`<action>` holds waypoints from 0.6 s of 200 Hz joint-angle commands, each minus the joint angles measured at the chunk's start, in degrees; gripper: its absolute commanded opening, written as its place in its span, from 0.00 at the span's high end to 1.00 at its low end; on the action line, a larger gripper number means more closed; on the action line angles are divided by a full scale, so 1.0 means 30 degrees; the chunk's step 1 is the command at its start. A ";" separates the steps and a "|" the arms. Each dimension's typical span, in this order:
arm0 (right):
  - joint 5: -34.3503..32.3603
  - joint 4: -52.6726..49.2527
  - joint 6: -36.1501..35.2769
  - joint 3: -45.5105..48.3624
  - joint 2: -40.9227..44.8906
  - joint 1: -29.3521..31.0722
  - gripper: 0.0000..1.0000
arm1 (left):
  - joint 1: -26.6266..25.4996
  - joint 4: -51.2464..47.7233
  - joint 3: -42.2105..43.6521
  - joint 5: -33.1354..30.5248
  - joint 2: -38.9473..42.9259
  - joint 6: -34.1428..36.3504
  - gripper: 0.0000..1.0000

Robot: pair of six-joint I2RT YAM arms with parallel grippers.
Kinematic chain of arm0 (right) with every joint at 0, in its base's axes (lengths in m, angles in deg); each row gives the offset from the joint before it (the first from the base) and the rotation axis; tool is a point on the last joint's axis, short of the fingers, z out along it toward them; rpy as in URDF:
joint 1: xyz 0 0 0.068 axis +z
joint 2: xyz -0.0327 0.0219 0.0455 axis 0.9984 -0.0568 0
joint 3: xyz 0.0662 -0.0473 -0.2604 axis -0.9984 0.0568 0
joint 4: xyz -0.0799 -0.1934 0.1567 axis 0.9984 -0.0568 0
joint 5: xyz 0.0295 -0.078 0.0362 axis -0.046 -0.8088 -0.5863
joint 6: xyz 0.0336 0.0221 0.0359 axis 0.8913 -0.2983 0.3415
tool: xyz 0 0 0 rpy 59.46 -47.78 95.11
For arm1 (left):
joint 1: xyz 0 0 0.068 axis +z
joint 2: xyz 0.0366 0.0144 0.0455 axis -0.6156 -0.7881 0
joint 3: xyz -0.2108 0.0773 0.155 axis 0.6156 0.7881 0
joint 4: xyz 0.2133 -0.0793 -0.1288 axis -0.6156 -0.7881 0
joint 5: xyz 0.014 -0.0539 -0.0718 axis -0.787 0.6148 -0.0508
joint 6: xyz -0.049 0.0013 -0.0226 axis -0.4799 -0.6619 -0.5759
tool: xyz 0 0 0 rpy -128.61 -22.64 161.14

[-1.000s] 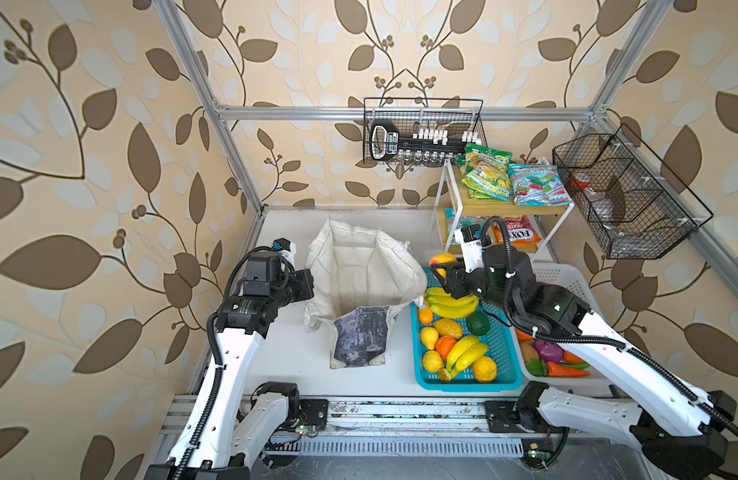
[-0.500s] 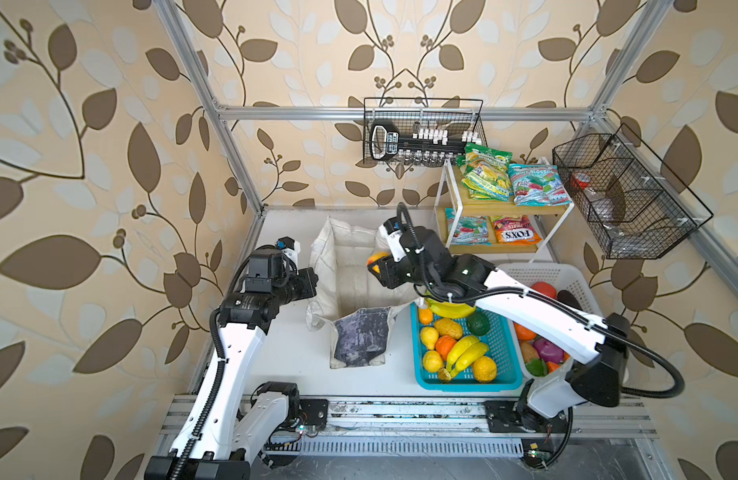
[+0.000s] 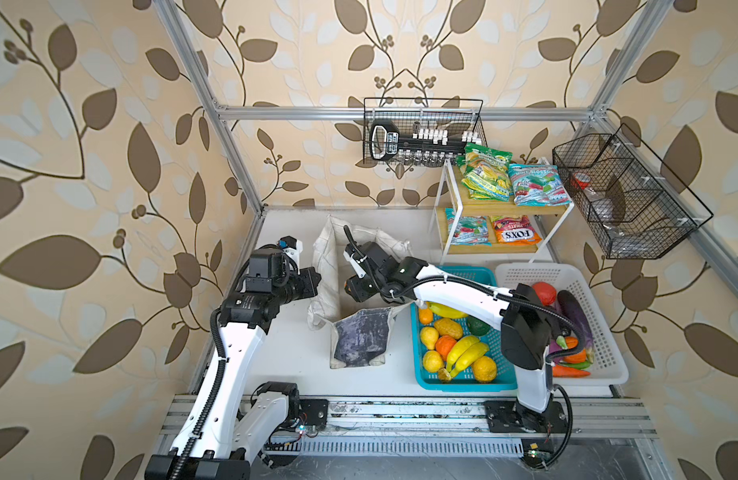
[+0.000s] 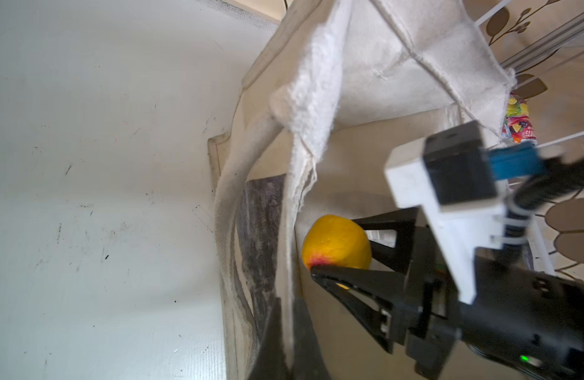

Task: Place the food into the grocery bag and tie it
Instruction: 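Lift the lemon with the right gripper and carry it over the tote bag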

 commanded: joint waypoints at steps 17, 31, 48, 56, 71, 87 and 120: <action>-0.0111 -0.0536 -0.0453 -0.0893 -0.1669 0.0227 0.49 | 0.0113 0.0308 0.0270 0.0251 0.0383 0.0247 1.00; -0.0480 -0.0338 -0.0496 -0.0937 -0.2148 0.0278 0.48 | 0.0096 -0.0074 0.0188 -0.0863 0.0293 0.0290 1.00; -0.1006 -0.0558 -0.0244 -0.1156 -0.2829 0.0265 0.48 | 0.0072 -0.0079 0.0052 -0.0070 0.0128 0.0257 1.00; -0.1203 -0.0560 -0.0160 -0.1086 -0.3037 0.0257 0.48 | 0.0077 0.0110 0.0161 0.0274 0.0163 0.0235 1.00; -0.1296 -0.0388 0.0114 -0.0862 -0.3318 0.0245 0.48 | 0.0080 0.0125 0.0177 0.0102 0.0251 0.0179 1.00; -0.1355 0.0124 0.0430 -0.0436 -0.3485 0.0216 0.47 | 0.0088 0.0085 0.0166 -0.0120 0.0355 0.0184 1.00; -0.1367 0.0512 0.0944 -0.0410 -0.4385 0.0170 0.45 | 0.0069 0.0066 0.0186 -0.0409 0.0504 0.0191 1.00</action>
